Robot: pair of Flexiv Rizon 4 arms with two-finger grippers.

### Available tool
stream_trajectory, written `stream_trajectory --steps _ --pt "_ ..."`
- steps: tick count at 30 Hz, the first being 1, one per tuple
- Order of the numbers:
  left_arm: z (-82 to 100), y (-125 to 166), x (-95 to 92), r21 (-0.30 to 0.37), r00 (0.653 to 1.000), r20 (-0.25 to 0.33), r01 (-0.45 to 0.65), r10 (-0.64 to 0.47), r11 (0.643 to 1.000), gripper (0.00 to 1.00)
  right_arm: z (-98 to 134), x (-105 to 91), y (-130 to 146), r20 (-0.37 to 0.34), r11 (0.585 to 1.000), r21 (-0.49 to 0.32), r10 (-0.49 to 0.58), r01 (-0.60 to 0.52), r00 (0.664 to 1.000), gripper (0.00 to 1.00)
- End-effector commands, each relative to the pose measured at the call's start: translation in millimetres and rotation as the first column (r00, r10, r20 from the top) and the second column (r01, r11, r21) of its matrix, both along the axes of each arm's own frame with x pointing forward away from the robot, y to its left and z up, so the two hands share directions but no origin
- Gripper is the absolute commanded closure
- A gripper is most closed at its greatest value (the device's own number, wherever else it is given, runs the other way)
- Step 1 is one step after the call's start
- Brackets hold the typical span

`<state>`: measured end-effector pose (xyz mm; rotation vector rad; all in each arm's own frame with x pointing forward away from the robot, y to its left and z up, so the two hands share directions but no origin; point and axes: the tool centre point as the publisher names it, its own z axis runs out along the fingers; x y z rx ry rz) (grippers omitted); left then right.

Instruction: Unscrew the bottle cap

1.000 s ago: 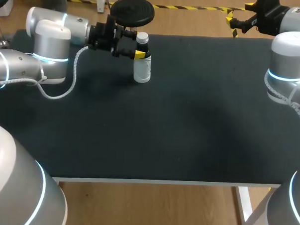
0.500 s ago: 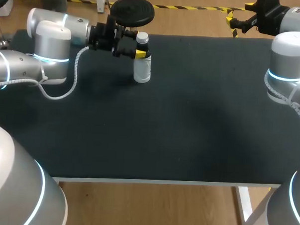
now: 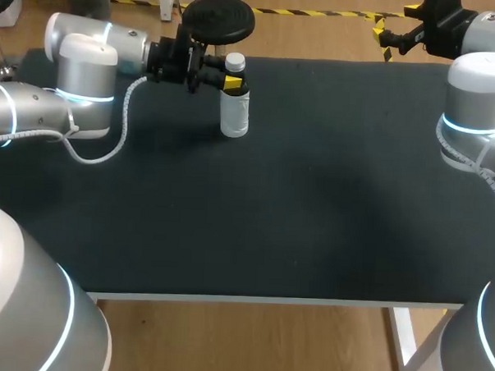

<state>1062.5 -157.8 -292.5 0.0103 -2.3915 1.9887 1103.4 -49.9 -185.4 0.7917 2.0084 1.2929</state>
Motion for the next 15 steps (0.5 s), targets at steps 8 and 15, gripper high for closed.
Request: stream_trajectory --steps 8,15 --pt "0.2 1.9 1.7 -0.010 1.000 0.002 0.006 -0.006 1.000 1.00 0.2 0.8 0.0 -0.002 1.000 -0.001 0.001 -0.001 1.000 0.00" --pt "2.7 2.3 0.3 -0.026 1.000 0.017 0.013 -0.012 1.000 1.00 0.2 0.8 0.0 -0.002 1.000 -0.001 0.001 -0.001 1.000 0.00"
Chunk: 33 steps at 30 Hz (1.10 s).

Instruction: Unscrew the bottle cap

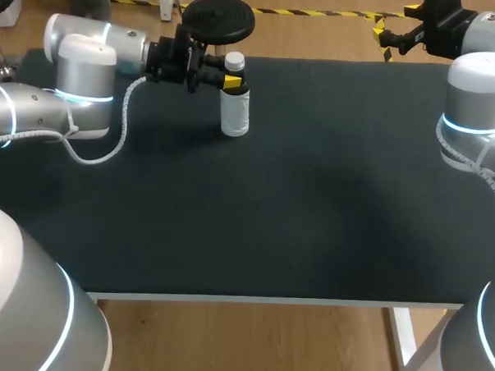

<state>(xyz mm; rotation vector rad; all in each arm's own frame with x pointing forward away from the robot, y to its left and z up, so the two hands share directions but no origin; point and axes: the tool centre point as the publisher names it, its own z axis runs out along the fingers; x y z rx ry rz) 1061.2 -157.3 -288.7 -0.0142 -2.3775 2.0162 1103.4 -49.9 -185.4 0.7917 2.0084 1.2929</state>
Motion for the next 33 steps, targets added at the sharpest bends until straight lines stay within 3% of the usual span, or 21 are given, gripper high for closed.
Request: stream_trajectory --steps 1,33 --pt "-1.1 1.9 1.6 -0.007 1.000 0.002 0.006 -0.006 1.000 1.00 0.2 0.8 0.0 -0.002 1.000 -0.001 0.001 -0.001 1.000 0.00" --pt "-1.0 3.0 0.6 -0.001 1.000 0.014 0.019 -0.018 1.000 1.00 0.2 0.8 0.0 -0.002 1.000 -0.001 0.001 -0.001 1.000 0.00"
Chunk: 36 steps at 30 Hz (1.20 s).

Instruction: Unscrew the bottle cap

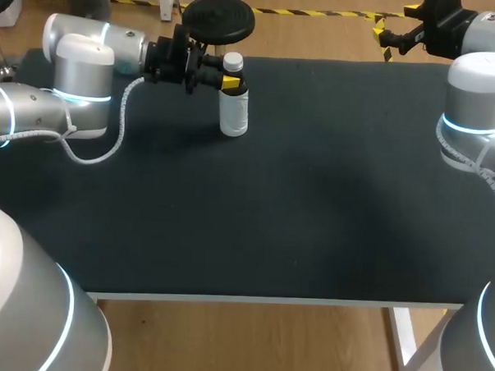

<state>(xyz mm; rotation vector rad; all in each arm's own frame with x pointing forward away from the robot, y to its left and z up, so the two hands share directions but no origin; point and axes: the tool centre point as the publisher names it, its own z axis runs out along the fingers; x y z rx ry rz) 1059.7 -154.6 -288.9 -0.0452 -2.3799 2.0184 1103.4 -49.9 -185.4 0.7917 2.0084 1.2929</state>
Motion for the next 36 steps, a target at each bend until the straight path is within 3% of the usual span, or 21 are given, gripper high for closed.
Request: stream_trajectory --steps 1,17,21,25,30,32,33,35,36 --pt "-0.8 0.4 2.1 -0.001 1.000 -0.001 0.006 -0.006 1.000 1.00 0.2 0.8 0.0 -0.002 1.000 -0.001 0.001 -0.001 1.000 0.00" --pt "-0.8 0.4 2.1 -0.001 1.000 -0.001 0.006 -0.006 1.000 1.00 0.2 0.8 0.0 -0.002 1.000 -0.001 0.001 -0.001 1.000 0.00" --pt "-0.8 0.4 2.1 -0.001 1.000 -0.001 0.006 -0.006 1.000 1.00 -4.2 4.5 2.5 -0.011 0.992 -0.025 0.121 -0.122 0.993 0.00" --pt "-0.8 0.4 2.1 -0.001 1.000 -0.001 0.006 -0.006 1.000 1.00 -5.6 7.7 10.2 -0.048 0.956 -0.042 0.290 -0.292 0.956 0.00" --pt "-0.8 0.4 2.1 -0.001 1.000 -0.001 0.006 -0.006 1.000 1.00 -10.0 9.2 22.3 -0.113 0.864 -0.066 0.491 -0.499 0.864 0.00" --pt "-0.8 0.4 2.1 -0.001 1.000 -0.001 0.006 -0.006 1.000 1.00 -12.3 9.0 29.9 -0.150 0.809 -0.077 0.568 -0.583 0.809 0.00" --pt "-0.8 0.4 2.1 -0.001 1.000 -0.001 0.006 -0.006 1.000 1.00 -13.8 9.1 33.8 -0.162 0.800 -0.096 0.575 -0.593 0.802 0.00" --pt "-0.8 0.4 2.1 -0.001 1.000 -0.001 0.006 -0.006 1.000 1.00 -16.5 9.2 42.4 -0.193 0.751 -0.108 0.628 -0.652 0.754 0.00" --pt "-0.8 0.4 2.1 -0.001 1.000 -0.001 0.006 -0.006 1.000 1.00 -17.5 9.6 47.0 -0.196 0.746 -0.115 0.631 -0.656 0.751 0.00"
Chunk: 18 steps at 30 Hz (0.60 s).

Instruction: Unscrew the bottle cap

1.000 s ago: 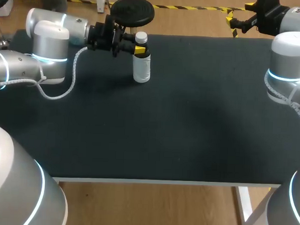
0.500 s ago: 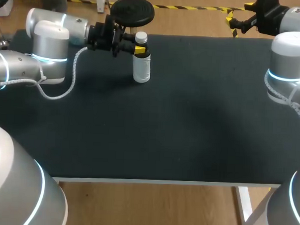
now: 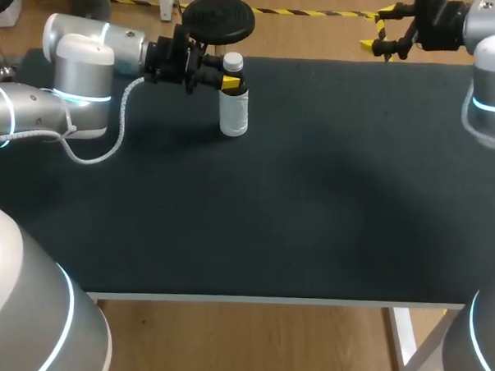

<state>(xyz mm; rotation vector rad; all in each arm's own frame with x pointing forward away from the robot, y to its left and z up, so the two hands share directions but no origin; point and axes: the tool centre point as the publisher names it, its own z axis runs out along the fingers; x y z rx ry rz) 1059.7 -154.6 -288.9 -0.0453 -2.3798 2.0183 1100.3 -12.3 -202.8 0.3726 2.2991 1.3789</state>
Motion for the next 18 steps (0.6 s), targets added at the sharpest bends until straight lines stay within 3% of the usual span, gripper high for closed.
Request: stream_trajectory --steps 1,6,12,18 --pt "-0.8 0.4 2.1 -0.001 1.000 -0.001 0.006 -0.006 1.000 1.00 -1.3 14.2 14.1 -0.150 0.942 -0.084 0.310 -0.324 0.939 0.00" --pt "-0.8 0.4 2.1 -0.001 1.000 -0.001 0.006 -0.006 1.000 1.00 -9.0 17.5 34.9 -0.170 0.912 -0.102 0.379 -0.398 0.910 0.00" --pt "-0.8 0.4 2.1 -0.001 1.000 -0.001 0.006 -0.006 1.000 1.00 -23.0 18.3 57.5 -0.205 0.883 -0.059 0.447 -0.467 0.871 0.00" --pt "-0.8 0.4 2.1 -0.001 1.000 -0.001 0.006 -0.006 1.000 1.00 -28.8 21.5 68.3 -0.232 0.878 -0.022 0.460 -0.478 0.857 0.00"
